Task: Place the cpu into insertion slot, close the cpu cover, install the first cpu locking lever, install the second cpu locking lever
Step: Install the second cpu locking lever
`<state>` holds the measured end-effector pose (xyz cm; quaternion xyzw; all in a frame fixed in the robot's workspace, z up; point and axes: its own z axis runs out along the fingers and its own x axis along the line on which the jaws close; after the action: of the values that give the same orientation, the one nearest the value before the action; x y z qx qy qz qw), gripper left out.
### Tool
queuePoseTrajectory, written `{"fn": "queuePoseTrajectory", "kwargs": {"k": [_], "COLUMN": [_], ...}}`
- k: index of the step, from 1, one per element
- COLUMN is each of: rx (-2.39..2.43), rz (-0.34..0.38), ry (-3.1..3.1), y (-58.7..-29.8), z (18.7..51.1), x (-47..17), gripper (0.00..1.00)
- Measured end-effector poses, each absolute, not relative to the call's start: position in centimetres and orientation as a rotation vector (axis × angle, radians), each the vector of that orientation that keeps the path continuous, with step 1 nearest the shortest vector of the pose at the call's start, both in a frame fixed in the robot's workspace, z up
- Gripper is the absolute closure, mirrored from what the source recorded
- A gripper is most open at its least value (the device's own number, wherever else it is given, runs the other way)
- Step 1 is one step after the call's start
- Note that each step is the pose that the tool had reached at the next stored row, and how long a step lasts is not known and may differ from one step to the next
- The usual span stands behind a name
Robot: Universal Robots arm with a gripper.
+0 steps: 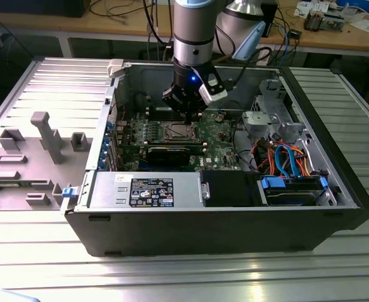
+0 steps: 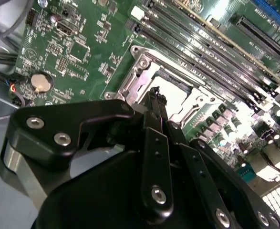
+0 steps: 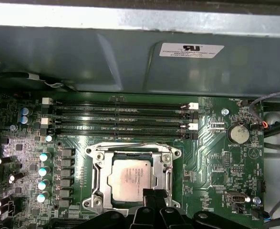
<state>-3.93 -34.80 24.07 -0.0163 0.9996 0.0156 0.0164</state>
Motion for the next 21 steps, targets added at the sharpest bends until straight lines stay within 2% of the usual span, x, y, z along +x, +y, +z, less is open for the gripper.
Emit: {"fn": "queuePoseTrajectory", "kwargs": {"k": [21], "rx": [-0.051], "rz": [0.049], "ry": [3.108], "y": [-35.24], "z": [24.07], "x": [-4.01], "gripper": [0.89]}}
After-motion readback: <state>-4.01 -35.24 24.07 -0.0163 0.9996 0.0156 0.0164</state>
